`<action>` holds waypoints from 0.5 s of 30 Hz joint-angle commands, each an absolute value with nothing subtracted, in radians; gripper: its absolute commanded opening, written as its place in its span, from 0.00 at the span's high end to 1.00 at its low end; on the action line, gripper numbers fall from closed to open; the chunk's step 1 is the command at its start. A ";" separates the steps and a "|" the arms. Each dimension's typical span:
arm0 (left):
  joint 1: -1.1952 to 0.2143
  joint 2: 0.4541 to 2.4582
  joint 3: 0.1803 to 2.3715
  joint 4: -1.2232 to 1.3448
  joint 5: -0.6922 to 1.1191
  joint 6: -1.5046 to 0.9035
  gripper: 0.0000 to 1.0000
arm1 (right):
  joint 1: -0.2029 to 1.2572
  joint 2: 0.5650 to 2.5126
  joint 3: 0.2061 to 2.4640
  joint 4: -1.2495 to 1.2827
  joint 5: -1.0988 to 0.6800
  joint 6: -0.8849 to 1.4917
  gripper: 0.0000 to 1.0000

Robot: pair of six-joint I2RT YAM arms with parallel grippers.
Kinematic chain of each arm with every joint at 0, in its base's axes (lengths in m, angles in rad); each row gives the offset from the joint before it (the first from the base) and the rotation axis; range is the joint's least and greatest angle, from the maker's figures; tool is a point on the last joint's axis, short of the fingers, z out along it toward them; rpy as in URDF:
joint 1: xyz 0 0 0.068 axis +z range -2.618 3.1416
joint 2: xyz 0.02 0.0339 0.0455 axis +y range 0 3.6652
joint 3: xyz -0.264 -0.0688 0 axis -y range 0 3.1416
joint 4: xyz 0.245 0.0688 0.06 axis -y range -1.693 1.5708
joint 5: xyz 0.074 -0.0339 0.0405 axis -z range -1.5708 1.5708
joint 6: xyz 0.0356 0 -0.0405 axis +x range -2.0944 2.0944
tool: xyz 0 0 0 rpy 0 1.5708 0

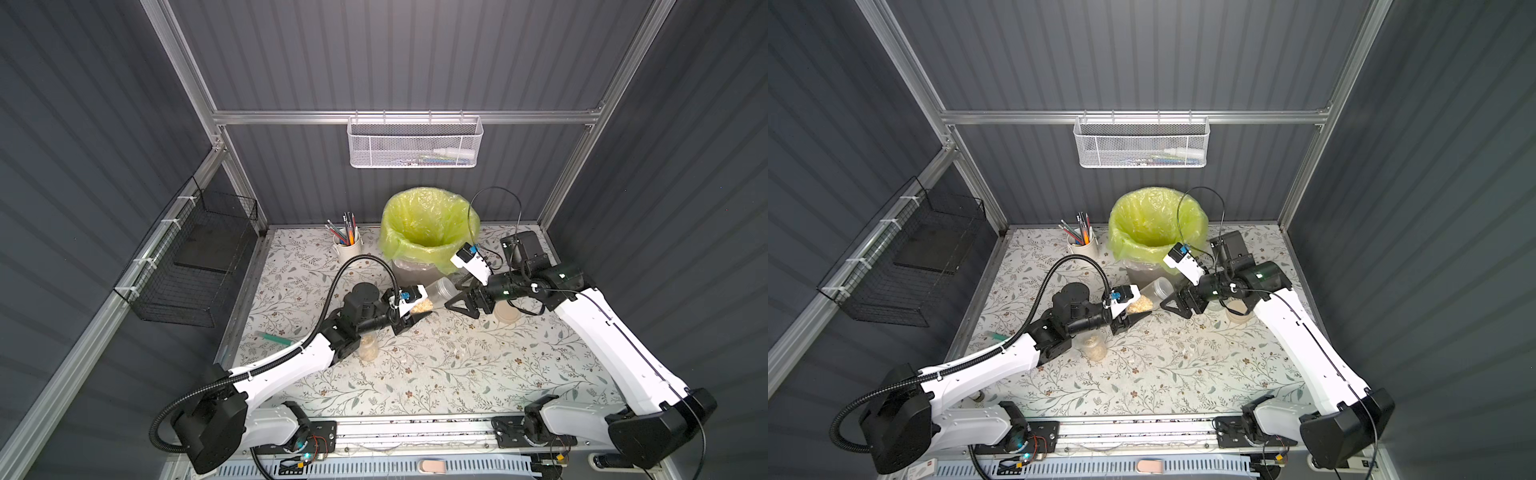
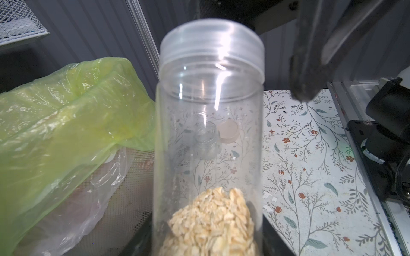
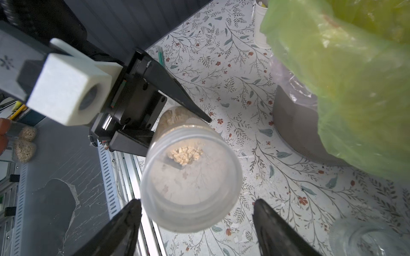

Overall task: Empty expired oatmeal from jars
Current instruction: Unscrew the lid from the jar.

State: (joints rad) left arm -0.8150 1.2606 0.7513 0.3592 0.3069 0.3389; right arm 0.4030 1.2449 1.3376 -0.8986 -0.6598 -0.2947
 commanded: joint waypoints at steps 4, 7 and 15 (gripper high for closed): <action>-0.809 1.229 0.788 0.369 0.250 0.364 0.99 | 0.375 1.087 1.236 -0.825 -0.641 -0.204 0.06; -0.811 1.238 0.817 0.320 0.211 0.401 0.98 | 0.363 1.034 1.248 -0.820 -0.608 -0.064 0.01; -0.824 1.241 0.844 0.272 0.160 0.470 0.98 | 0.334 1.159 1.424 -0.980 -0.690 0.483 0.10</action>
